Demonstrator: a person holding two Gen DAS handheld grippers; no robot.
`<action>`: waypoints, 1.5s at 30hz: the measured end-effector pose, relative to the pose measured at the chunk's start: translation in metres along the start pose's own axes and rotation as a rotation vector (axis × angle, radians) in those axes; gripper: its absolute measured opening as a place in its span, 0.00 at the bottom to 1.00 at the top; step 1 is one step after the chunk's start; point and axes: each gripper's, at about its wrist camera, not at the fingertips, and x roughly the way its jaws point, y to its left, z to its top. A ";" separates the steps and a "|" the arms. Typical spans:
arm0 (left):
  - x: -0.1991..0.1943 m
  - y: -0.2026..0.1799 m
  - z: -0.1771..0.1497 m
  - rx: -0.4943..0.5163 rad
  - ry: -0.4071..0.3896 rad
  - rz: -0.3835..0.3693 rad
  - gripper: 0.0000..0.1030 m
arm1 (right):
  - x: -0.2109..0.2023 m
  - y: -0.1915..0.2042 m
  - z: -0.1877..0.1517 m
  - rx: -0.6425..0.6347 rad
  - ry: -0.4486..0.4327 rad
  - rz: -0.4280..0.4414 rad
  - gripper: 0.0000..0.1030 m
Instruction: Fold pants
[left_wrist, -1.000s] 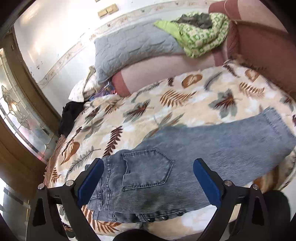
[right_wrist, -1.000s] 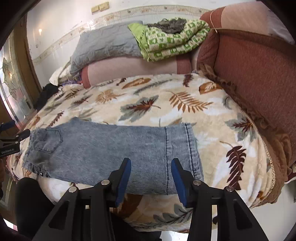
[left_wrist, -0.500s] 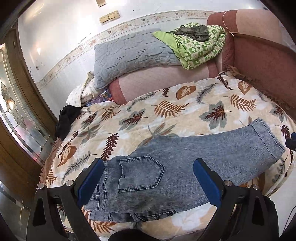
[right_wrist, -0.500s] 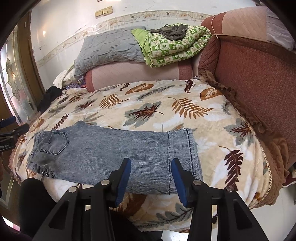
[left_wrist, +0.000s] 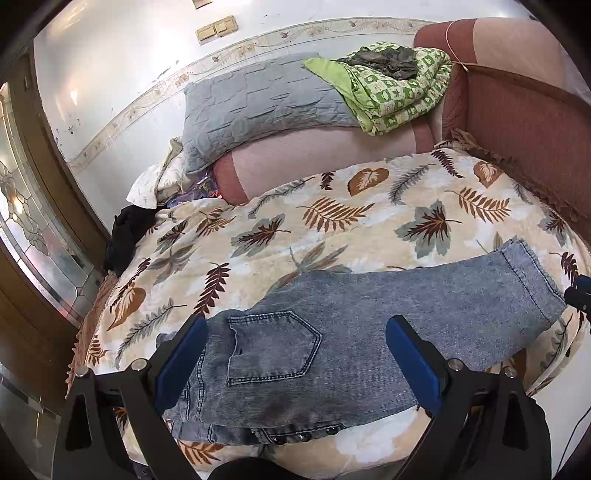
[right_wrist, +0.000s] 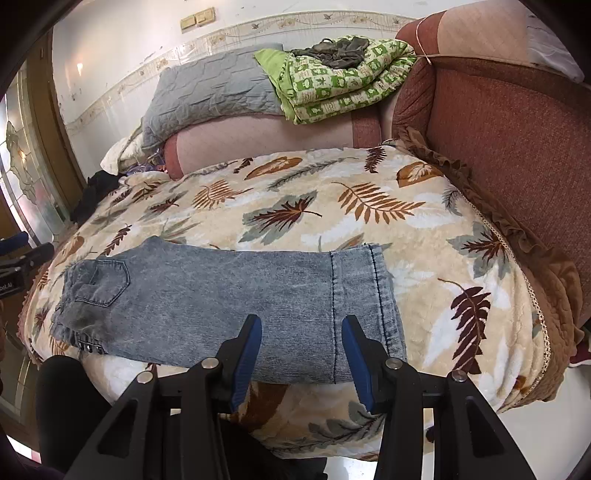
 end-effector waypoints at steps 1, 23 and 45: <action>0.000 0.000 0.000 -0.003 0.001 -0.003 0.95 | 0.000 0.000 0.000 0.001 0.003 0.000 0.48; -0.012 0.002 0.001 -0.015 -0.021 -0.017 0.95 | -0.013 0.005 0.001 -0.001 -0.018 -0.006 0.48; 0.024 0.036 -0.022 -0.095 0.056 -0.005 0.95 | 0.020 0.031 0.007 -0.060 0.056 0.005 0.48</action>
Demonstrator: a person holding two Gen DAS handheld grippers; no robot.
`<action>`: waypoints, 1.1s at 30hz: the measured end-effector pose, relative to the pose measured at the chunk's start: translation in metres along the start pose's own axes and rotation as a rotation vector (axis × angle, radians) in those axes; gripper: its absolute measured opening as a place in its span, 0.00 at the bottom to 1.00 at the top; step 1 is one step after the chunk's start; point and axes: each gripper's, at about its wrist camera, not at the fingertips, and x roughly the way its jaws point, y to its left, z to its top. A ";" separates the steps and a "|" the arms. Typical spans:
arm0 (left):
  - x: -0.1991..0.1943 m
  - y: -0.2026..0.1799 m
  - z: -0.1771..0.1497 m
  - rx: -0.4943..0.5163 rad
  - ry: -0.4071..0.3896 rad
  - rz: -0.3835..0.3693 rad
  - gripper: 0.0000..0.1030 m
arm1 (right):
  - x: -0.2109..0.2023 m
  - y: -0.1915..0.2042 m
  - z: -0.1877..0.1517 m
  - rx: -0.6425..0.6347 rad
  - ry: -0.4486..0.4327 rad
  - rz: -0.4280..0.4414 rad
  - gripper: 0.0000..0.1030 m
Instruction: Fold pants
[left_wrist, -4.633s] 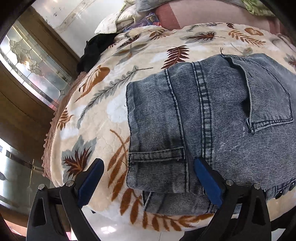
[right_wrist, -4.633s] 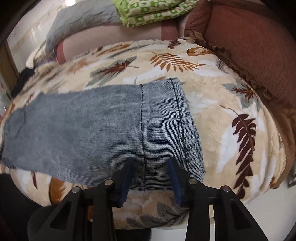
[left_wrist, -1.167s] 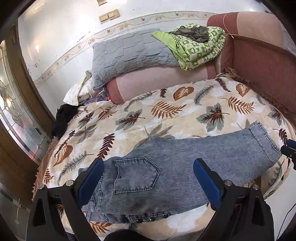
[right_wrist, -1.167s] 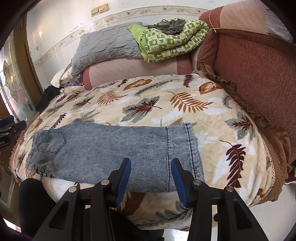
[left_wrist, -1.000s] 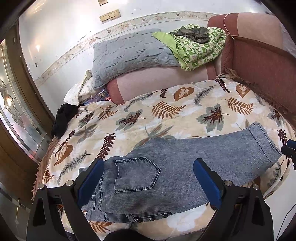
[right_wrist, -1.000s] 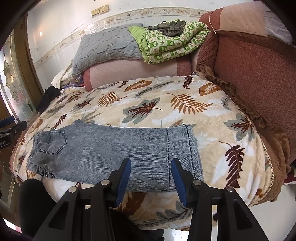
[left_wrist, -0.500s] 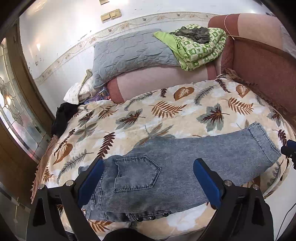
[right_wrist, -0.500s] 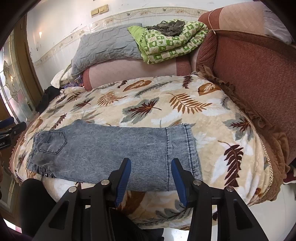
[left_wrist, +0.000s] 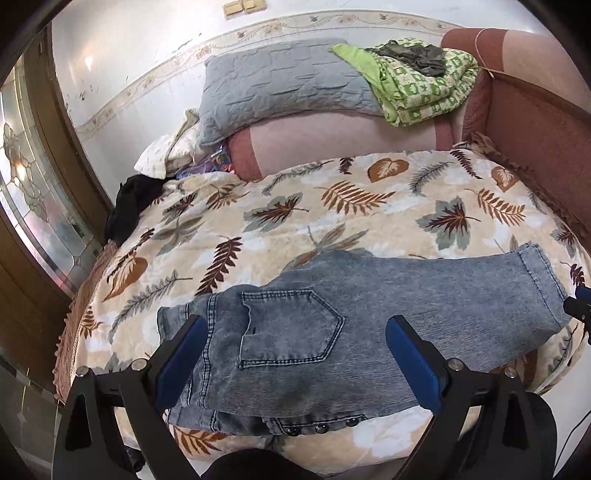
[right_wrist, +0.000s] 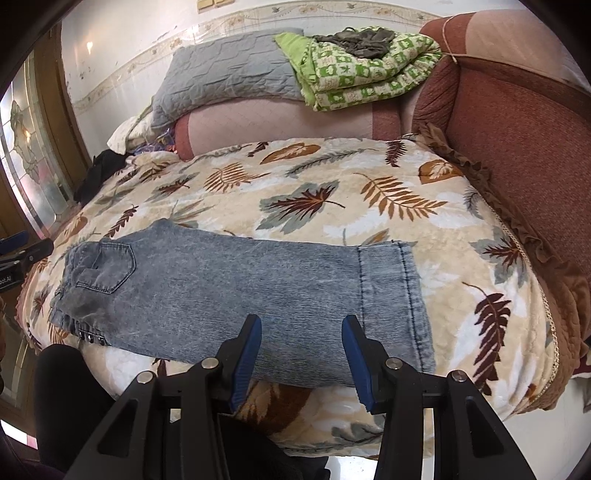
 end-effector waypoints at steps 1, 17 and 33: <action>0.003 0.001 -0.001 -0.004 0.006 -0.002 0.95 | 0.002 0.002 0.000 -0.005 0.003 -0.001 0.48; 0.029 0.017 -0.017 -0.039 0.069 -0.008 0.95 | 0.029 0.016 0.007 -0.022 0.058 0.017 0.48; 0.035 0.022 -0.022 -0.054 0.087 -0.014 0.95 | 0.036 0.024 0.011 -0.030 0.067 0.027 0.48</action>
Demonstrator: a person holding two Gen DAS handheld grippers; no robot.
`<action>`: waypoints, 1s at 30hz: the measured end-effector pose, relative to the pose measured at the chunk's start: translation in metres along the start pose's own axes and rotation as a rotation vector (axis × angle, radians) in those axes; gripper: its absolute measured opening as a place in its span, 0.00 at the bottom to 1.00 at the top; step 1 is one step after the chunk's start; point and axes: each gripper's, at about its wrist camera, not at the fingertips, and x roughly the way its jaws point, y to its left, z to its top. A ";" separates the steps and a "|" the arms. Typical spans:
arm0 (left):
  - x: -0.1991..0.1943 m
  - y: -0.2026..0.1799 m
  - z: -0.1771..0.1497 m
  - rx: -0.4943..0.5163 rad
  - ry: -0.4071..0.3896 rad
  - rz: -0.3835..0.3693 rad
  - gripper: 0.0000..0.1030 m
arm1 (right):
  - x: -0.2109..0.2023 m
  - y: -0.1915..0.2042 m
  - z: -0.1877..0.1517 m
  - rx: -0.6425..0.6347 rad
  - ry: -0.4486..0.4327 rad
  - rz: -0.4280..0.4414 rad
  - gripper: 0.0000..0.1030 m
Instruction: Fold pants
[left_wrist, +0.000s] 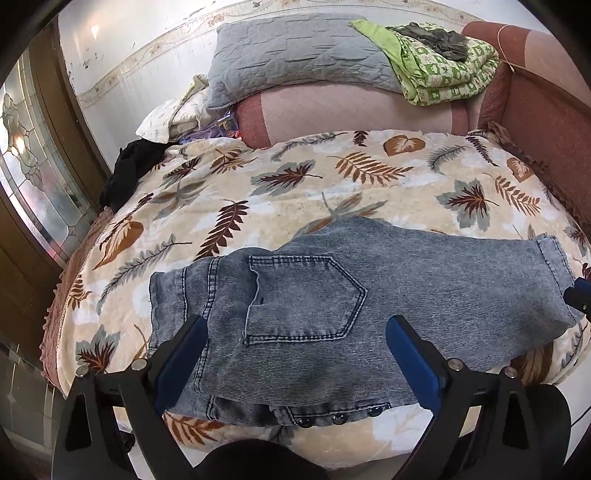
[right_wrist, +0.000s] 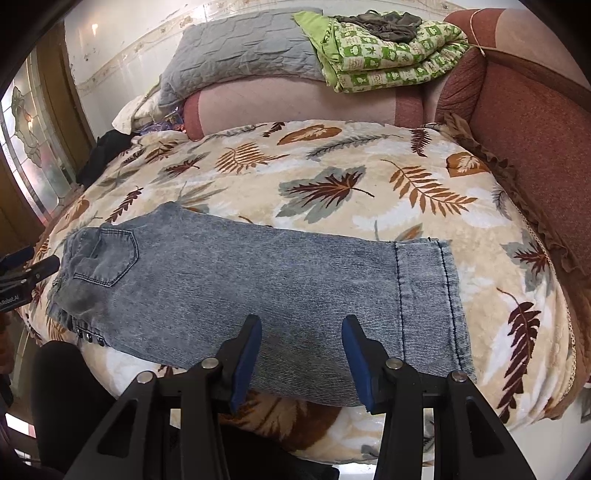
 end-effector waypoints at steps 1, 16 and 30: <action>0.000 0.000 0.000 0.001 0.001 0.001 0.95 | 0.000 0.000 0.000 0.002 0.000 0.001 0.48; -0.007 -0.006 0.002 0.018 -0.008 0.008 0.95 | -0.007 -0.008 -0.001 0.028 -0.022 0.006 0.48; 0.008 -0.107 0.016 0.217 0.079 -0.155 0.95 | -0.064 -0.142 -0.037 0.345 -0.107 -0.091 0.48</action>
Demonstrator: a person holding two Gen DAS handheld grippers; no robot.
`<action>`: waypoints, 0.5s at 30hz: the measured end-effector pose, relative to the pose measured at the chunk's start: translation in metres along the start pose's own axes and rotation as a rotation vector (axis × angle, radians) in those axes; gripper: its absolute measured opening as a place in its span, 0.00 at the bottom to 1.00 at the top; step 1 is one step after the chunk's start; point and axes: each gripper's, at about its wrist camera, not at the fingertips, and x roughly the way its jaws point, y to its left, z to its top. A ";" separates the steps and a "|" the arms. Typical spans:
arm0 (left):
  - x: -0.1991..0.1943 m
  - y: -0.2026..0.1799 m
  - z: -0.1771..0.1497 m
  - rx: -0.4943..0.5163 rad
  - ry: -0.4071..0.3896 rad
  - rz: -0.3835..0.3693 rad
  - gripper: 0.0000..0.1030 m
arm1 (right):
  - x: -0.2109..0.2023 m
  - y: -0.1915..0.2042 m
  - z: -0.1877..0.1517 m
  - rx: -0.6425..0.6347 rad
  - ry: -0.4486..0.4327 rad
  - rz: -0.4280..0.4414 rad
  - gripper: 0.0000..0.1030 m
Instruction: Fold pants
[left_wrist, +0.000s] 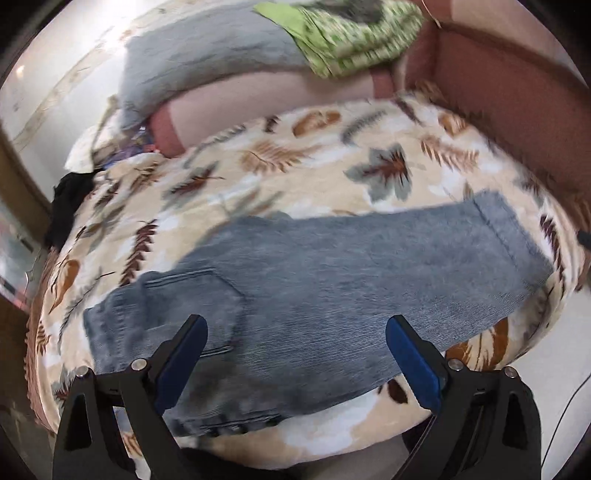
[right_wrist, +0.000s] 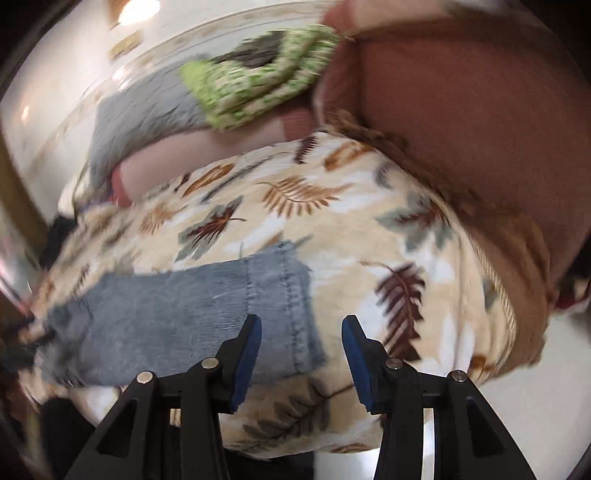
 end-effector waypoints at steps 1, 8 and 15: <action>0.009 -0.008 0.002 0.015 0.016 -0.005 0.95 | 0.001 -0.005 0.000 0.021 0.000 0.016 0.48; 0.060 -0.045 0.003 0.086 0.123 0.031 0.95 | 0.043 0.002 -0.016 0.018 0.068 0.087 0.43; 0.099 -0.051 -0.001 0.098 0.184 0.062 0.96 | 0.099 0.013 -0.024 -0.001 0.141 0.119 0.28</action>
